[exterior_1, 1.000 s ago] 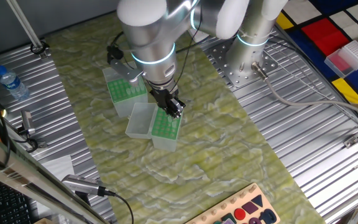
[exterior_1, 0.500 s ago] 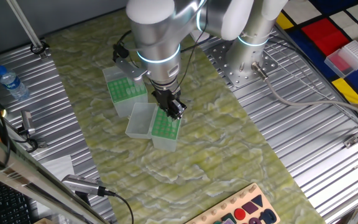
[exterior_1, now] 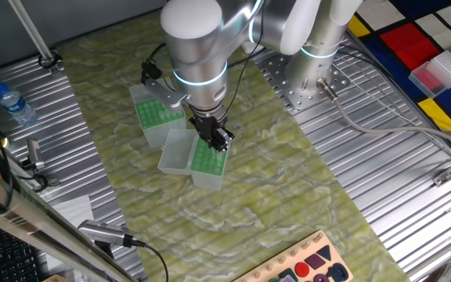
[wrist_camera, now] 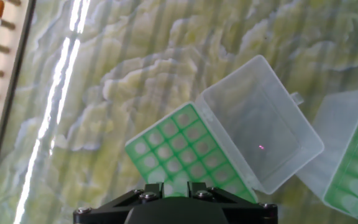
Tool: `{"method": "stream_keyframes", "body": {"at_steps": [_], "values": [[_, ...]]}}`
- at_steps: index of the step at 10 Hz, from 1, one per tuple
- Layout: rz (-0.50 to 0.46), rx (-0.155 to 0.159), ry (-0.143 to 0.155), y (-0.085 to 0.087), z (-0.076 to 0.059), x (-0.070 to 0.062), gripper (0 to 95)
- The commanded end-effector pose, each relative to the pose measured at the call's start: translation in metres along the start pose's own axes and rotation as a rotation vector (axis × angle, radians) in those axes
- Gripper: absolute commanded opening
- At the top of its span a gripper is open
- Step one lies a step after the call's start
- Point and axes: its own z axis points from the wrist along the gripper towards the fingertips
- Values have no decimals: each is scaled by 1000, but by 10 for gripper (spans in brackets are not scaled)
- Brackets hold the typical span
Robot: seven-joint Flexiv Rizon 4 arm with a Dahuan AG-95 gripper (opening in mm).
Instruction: Transfer all large pipette tips from one holder to another
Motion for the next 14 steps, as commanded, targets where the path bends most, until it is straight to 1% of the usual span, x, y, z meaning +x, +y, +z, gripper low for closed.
{"method": "stream_keyframes", "body": {"at_steps": [1,7,14], "values": [[-4,2,0,0,-1,2,190],[-15,12,3,-2,0,2,190],[-13,12,-4,-3,0,2,190]]}}
